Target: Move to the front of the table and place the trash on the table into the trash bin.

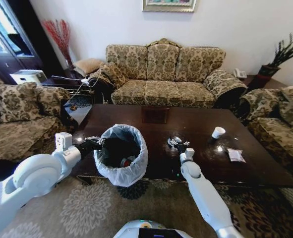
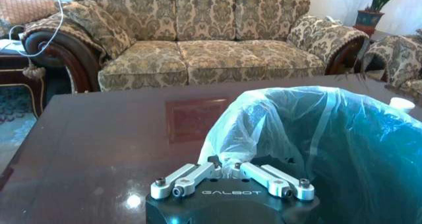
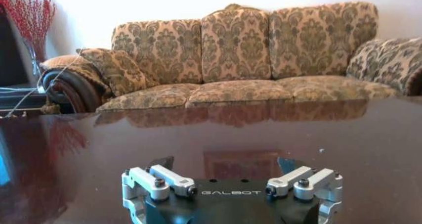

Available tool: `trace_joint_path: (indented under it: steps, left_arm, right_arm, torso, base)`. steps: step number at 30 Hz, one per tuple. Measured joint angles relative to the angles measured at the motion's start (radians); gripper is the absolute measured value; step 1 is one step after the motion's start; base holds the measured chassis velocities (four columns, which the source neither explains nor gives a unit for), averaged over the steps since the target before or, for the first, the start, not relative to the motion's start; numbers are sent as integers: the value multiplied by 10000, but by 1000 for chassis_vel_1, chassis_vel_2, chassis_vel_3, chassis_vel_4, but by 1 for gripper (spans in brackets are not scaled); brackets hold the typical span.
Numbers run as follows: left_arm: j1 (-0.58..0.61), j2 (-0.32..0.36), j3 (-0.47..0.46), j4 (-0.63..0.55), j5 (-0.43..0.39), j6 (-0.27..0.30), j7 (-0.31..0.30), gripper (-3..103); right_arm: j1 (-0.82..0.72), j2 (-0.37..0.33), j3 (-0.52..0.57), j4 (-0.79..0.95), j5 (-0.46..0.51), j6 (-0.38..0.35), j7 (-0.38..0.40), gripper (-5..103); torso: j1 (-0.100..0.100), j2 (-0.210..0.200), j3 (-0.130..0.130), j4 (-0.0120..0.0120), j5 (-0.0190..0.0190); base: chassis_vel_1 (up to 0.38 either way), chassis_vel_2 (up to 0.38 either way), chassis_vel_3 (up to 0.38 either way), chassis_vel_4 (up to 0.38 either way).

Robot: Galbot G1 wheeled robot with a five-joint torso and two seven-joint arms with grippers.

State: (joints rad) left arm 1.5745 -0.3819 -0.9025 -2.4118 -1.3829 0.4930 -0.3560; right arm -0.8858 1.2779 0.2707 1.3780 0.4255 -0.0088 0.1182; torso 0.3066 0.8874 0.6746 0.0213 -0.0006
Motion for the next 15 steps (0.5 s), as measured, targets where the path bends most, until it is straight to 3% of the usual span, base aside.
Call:
trace_joint_path:
  steps: [4, 15]
  left_arm:
    - [-1, 0, -2, 31, 0, -6, 33, 3]
    - [-26, -23, 36, 134, 73, -32, 87, 3]
  right_arm:
    - [285, 64, -25, -244, 272, -190, 148, 100]
    - [375, 122, 22, -734, 351, -354, 464, 100]
  torso:
    - [1, 0, 1, -10, 17]
    - [-1, 0, 0, -8, 2]
  base:
    - [0, 0, 0, 0]
    - [0, 0, 0, 0]
